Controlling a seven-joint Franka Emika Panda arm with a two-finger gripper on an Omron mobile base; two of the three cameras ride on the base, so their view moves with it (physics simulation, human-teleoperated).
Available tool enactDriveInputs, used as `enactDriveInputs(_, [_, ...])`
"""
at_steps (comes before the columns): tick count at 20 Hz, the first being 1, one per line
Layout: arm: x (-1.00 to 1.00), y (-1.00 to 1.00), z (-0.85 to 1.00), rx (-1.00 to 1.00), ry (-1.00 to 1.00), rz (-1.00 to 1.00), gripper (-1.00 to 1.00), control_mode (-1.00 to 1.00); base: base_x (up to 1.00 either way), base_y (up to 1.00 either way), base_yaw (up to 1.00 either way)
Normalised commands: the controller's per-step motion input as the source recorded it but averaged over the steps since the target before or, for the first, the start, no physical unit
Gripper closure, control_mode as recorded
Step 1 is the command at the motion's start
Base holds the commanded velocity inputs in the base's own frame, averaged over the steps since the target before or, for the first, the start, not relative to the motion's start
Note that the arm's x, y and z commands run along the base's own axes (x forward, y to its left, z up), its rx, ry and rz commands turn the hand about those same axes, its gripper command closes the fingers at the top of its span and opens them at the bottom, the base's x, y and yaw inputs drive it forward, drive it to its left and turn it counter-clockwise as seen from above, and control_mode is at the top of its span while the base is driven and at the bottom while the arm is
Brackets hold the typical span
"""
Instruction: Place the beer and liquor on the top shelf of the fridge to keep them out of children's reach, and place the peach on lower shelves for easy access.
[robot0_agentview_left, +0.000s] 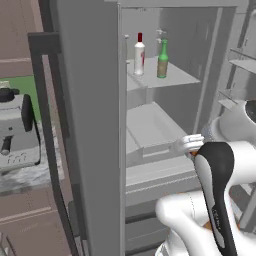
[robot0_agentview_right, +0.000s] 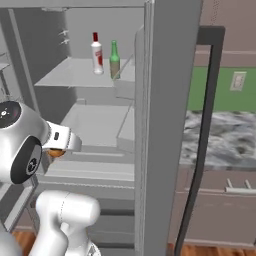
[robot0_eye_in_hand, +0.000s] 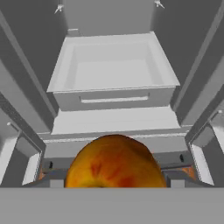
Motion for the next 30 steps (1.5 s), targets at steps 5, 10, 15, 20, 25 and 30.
enactDriveInputs(5, [0.00, 0.00, 0.00, 0.00, 0.00, 0.00, 1.00, 1.00, 0.59, 0.00, 0.21])
enactDriveInputs(10, [0.18, -0.02, -0.09, 0.00, 0.00, 0.06, 1.00, -1.00, 0.26, 0.00, 0.11])
enactDriveInputs(15, [0.51, -0.06, -0.26, 0.00, 0.00, 0.12, 1.00, -1.00, 0.00, 0.00, 0.00])
enactDriveInputs(20, [0.65, 0.00, -0.34, 0.00, 0.00, 0.06, 1.00, -1.00, 0.00, 0.00, 0.00])
enactDriveInputs(25, [0.68, 0.01, -0.48, -0.02, 0.00, 0.00, 1.00, -1.00, 0.00, 0.00, 0.00])
enactDriveInputs(30, [0.75, 0.00, -0.60, 0.00, 0.04, 0.00, 1.00, -1.00, 0.00, 0.00, 0.00])
